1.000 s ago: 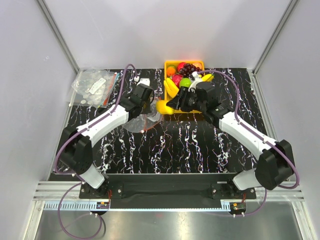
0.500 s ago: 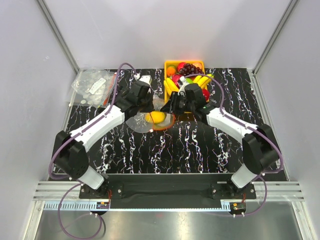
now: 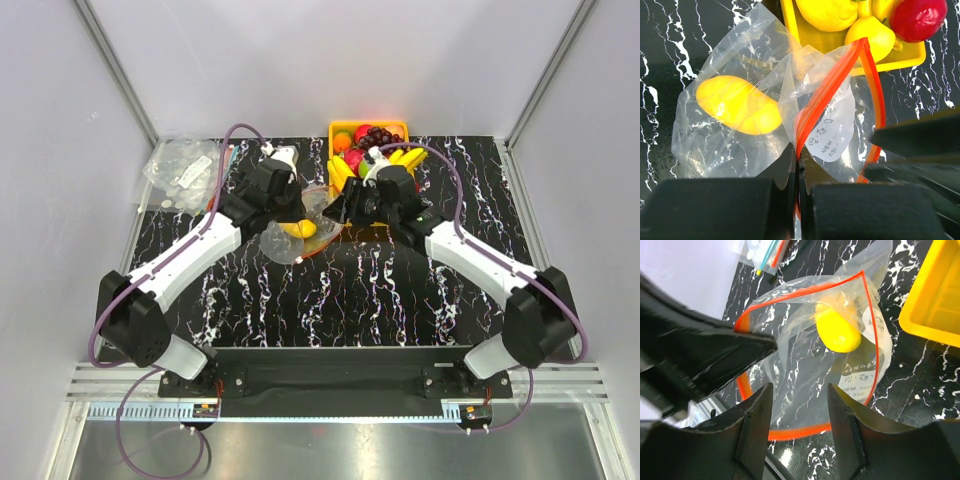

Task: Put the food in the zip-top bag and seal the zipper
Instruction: Place the fake fruit in the zipper food storage bag, then pick up the fake fruit from the bin.

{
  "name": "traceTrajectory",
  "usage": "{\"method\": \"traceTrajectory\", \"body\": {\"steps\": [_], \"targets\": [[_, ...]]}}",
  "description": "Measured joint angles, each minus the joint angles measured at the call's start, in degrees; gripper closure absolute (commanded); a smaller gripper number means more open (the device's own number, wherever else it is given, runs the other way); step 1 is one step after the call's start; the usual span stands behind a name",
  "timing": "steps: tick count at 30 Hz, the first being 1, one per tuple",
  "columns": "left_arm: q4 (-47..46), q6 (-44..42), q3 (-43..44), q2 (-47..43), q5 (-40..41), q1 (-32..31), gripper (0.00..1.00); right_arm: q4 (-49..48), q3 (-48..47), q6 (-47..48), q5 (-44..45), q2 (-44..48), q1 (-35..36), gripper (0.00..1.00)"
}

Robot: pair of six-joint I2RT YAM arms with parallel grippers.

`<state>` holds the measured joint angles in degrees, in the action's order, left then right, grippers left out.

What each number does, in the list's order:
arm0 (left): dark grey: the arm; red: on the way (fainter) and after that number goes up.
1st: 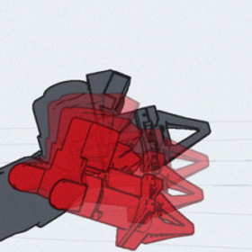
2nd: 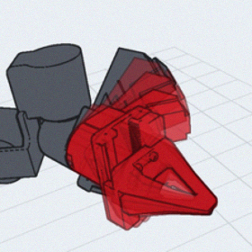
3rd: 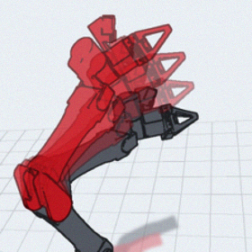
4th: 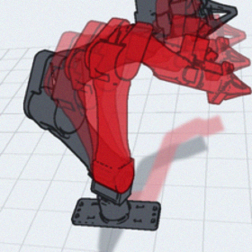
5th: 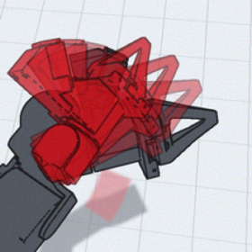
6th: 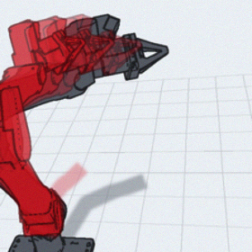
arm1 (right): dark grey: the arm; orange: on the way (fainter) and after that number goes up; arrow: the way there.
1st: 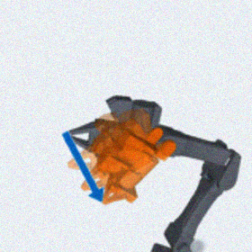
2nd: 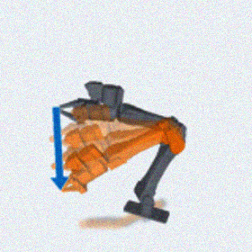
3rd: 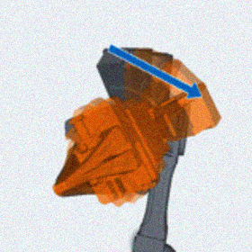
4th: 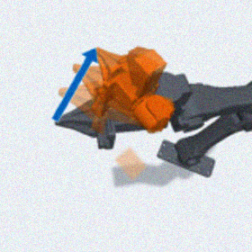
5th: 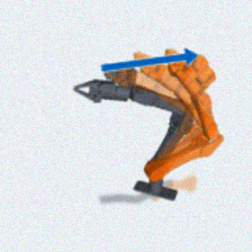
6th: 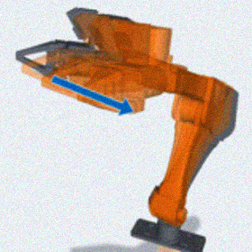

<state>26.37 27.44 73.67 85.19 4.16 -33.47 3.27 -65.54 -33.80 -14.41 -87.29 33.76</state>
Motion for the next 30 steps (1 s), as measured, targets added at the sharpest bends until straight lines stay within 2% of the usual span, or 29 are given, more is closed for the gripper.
{"method": "traceTrajectory", "body": {"steps": [3, 8, 12, 13, 15, 16, 20, 30], "targets": [[0.3, -0.2, 0.0, 0.0, 0.6, 0.3, 1.0, 1.5, 0.6, 0.5, 1.2, 3.1, 0.0, 0.46], [0.0, -0.4, -1.5, -0.1, 1.7, 1.8, 1.0, 7.8, -0.7, 2.4, 8.4, 5.8, -0.4, 0.45], [-1.0, -0.3, -4.5, -1.1, 2.5, 2.5, 1.0, 14.5, -4.3, 4.2, 13.9, 4.3, -3.6, 0.31], [-1.5, -0.2, -5.6, -1.6, 2.4, 2.7, 1.0, 15.3, -4.7, 4.7, 15.2, 4.0, -4.4, 0.16], [-2.3, 0.3, -6.9, -2.1, 2.3, 2.7, 1.0, 17.5, -5.5, 5.9, 19.0, 3.6, -6.0, 0.02], [-2.5, 0.5, -7.2, -2.2, 2.2, 2.7, 1.0, 18.2, -5.6, 6.6, 20.5, 3.5, -6.5, 0.0], [-5.2, 0.9, -9.1, -2.6, 1.6, 2.7, 1.0, 21.1, -6.2, 8.6, 27.3, 2.9, -9.2, 0.0], [-9.4, 0.9, -13.1, -4.5, 1.6, 2.7, 1.0, 23.7, -15.6, 13.0, 32.0, -7.7, -15.6, 0.0]]}}
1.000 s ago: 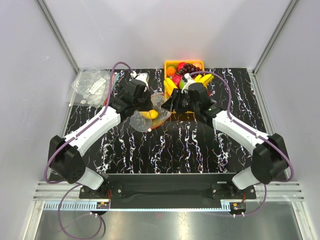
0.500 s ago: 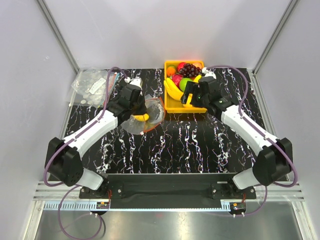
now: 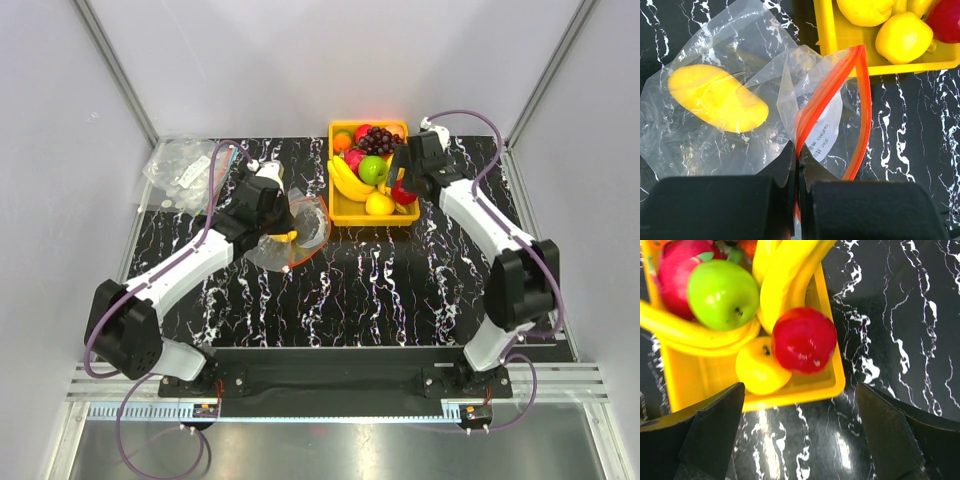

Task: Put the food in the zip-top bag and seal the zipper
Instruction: Pick up the fake fruit from the bin.

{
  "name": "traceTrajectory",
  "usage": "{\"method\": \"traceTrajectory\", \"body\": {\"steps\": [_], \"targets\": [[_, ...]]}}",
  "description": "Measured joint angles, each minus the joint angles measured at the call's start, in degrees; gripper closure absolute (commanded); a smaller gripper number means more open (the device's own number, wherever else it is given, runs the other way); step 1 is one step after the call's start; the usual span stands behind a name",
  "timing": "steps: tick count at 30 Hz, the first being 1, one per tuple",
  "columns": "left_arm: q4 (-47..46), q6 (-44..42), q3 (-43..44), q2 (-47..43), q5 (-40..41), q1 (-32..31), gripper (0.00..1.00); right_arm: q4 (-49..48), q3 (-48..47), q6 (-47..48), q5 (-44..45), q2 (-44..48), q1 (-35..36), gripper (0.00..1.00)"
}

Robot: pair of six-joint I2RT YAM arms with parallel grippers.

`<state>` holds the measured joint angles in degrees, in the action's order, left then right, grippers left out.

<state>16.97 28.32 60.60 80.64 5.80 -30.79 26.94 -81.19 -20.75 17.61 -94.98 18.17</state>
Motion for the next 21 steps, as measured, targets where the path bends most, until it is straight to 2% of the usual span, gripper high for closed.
{"method": "traceTrajectory", "body": {"steps": [6, 12, 16, 17, 21], "targets": [[-0.5, 0.0, -0.1, -0.6, 0.3, 0.0, 1.0, 1.7, -7.7, 0.6, 1.5, -10.5, -0.2, 0.0], [-0.8, 0.0, -0.3, -0.9, 0.2, 0.0, 1.0, 4.2, -12.8, 0.3, 2.9, -16.6, -1.0, 0.02], [-0.8, 0.0, -0.3, -0.9, 0.2, 0.0, 1.0, 4.2, -12.9, -0.2, 2.0, -18.0, -2.2, 0.21], [-0.8, 0.0, -0.3, -0.9, 0.2, 0.0, 1.0, 3.7, -12.8, -0.5, 1.2, -18.1, -2.4, 0.29], [-0.8, -0.1, -0.3, -0.9, 0.2, 0.0, 1.0, 1.1, -11.2, -1.3, 0.0, -17.6, -2.7, 0.38]]}}
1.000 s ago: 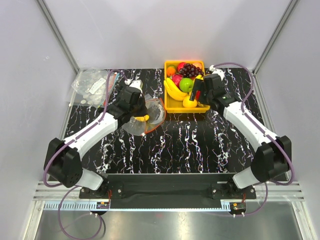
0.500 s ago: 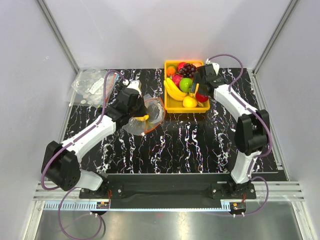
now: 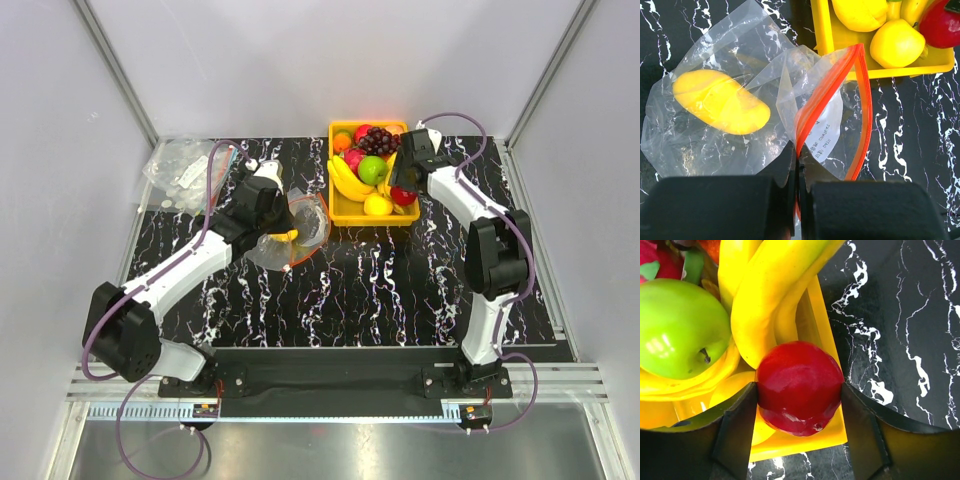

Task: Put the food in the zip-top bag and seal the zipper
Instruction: Pick up the fake fruit from the bin.

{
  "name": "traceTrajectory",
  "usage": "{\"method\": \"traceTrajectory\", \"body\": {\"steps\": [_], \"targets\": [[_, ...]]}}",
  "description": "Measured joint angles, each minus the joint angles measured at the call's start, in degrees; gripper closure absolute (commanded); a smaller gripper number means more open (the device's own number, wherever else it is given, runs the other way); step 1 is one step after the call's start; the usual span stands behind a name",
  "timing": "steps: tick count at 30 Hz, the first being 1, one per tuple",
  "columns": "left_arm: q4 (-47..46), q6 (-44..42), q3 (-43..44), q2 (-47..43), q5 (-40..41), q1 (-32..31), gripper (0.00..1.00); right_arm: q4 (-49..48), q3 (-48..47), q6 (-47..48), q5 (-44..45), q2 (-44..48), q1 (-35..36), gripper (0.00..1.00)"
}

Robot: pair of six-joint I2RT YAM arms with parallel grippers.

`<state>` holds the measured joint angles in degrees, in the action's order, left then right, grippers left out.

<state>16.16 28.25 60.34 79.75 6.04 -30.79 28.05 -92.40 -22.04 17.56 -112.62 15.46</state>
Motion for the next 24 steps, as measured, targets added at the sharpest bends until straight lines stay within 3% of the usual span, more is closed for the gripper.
{"method": "traceTrajectory", "body": {"steps": [8, 12, 19, 24], "targets": [[0.0, -0.3, 0.0, 0.0, 0.0, 0.0, 1.0, -1.2, 4.3, -0.2, -3.1, 5.0, -0.2, 0.41], [0.0, -0.4, 0.0, 0.0, 0.0, 0.0, 1.0, -1.1, 6.6, -0.2, -6.4, 10.4, -0.2, 0.48], [0.4, 0.1, 1.0, 1.9, -0.3, 0.0, 1.0, -3.9, 13.4, -0.8, -20.6, 22.3, 0.0, 0.51], [0.9, 0.8, 3.5, 5.6, -2.0, 0.0, 1.0, -6.2, 16.0, -1.4, -26.6, 25.4, 4.7, 0.5]]}}
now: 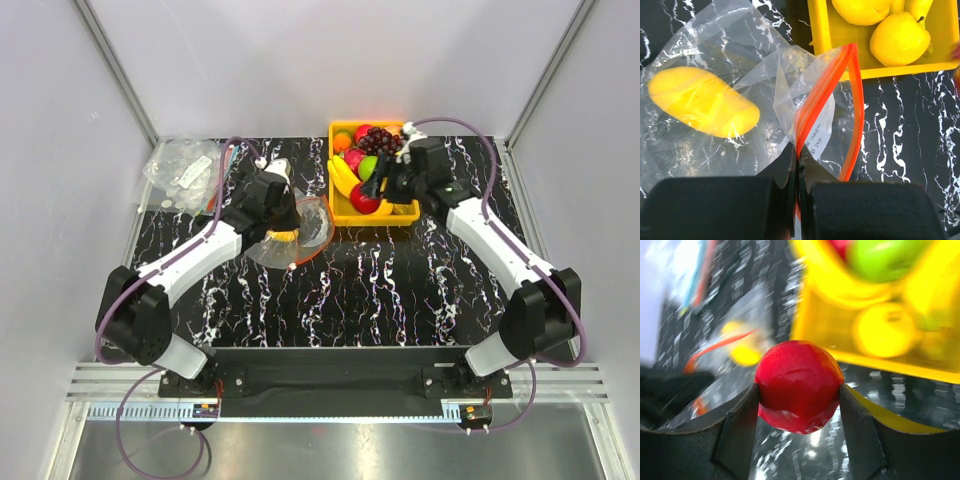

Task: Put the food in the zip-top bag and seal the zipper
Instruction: Pick up the fake fruit from the bin, then place the fake fruit in the zipper food storage bag.

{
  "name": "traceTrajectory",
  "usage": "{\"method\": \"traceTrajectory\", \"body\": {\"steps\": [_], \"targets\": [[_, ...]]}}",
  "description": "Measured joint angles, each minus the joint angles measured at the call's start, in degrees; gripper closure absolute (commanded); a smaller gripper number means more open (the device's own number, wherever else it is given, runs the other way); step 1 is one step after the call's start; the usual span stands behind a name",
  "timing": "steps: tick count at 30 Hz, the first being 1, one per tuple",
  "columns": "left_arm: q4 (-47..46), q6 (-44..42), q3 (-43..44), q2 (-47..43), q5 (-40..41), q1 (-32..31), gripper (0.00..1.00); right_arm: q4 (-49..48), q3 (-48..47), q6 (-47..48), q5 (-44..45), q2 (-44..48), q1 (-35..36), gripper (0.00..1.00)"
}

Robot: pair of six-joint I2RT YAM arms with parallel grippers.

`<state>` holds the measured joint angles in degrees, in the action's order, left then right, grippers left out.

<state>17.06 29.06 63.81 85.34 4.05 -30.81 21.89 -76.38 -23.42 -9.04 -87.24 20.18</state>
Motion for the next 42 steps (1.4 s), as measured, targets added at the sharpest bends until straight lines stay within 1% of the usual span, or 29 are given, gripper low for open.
{"method": "traceTrajectory", "body": {"steps": [4, 6, 11, 15, 16, 18, 19, 20, 21, 22, 25, 28, 33, 37, 42], "targets": [[0.1, 0.6, 0.4, 0.2, -1.1, 0.0, 1.0, -2.0, 0.3, -0.5, -2.9, 0.1, 6.9, 0.5], [0.3, 1.0, 0.5, 0.2, -1.4, 0.0, 1.0, -3.3, 0.3, -1.0, -4.2, 0.1, 9.2, 0.51], [1.0, 1.5, 0.6, -1.2, -2.2, 0.0, 1.0, -6.5, 0.3, -2.5, -5.2, -0.3, 11.6, 0.5], [1.3, 1.9, 0.9, -3.7, -2.4, 0.0, 1.0, -8.2, 0.3, -3.2, -5.2, -2.5, 13.6, 0.48], [1.7, 1.7, 1.0, -4.4, -2.1, 0.0, 1.0, -8.3, 0.3, -3.2, -5.0, -3.2, 14.1, 0.44], [2.7, 2.1, 1.1, -5.6, -2.1, 0.3, 1.0, -8.4, 0.2, -3.5, -4.7, -4.3, 14.7, 0.28], [2.7, 2.1, 1.1, -6.0, -2.4, 0.3, 1.0, -8.3, 0.0, -3.6, -4.4, -5.0, 15.1, 0.19], [2.8, 2.3, 1.2, -6.4, -2.6, 0.1, 1.0, -8.3, -0.3, -3.7, -4.1, -5.9, 15.7, 0.05], [2.8, 2.3, 1.4, -6.6, -2.9, 0.0, 1.0, -8.1, -0.7, -3.5, -3.9, -6.6, 16.3, 0.02], [2.8, 2.4, 1.5, -6.9, -3.0, -0.1, 1.0, -7.9, -1.0, -3.4, -3.7, -7.3, 16.9, 0.0], [3.0, 2.3, 1.7, -7.2, -3.3, -0.4, 1.0, -6.6, -1.0, -3.0, -2.5, -7.8, 18.5, 0.01], [3.0, 2.3, 1.7, -7.4, -3.3, -0.4, 1.0, -5.9, -1.1, -2.6, -0.5, -7.1, 18.8, 0.07], [3.4, 2.3, 1.7, -7.6, -3.2, -0.4, 1.0, -1.4, -3.1, -1.9, 6.7, -5.2, 18.3, 0.08], [3.9, 2.3, 1.7, -8.6, -2.3, -0.4, 1.0, -0.5, -3.1, -1.6, 8.1, -2.3, 15.5, 0.1], [3.9, 2.3, 1.7, -9.0, -2.3, -0.4, 1.0, -0.7, -3.1, -1.4, 7.4, 1.0, 8.5, 0.12]]}}
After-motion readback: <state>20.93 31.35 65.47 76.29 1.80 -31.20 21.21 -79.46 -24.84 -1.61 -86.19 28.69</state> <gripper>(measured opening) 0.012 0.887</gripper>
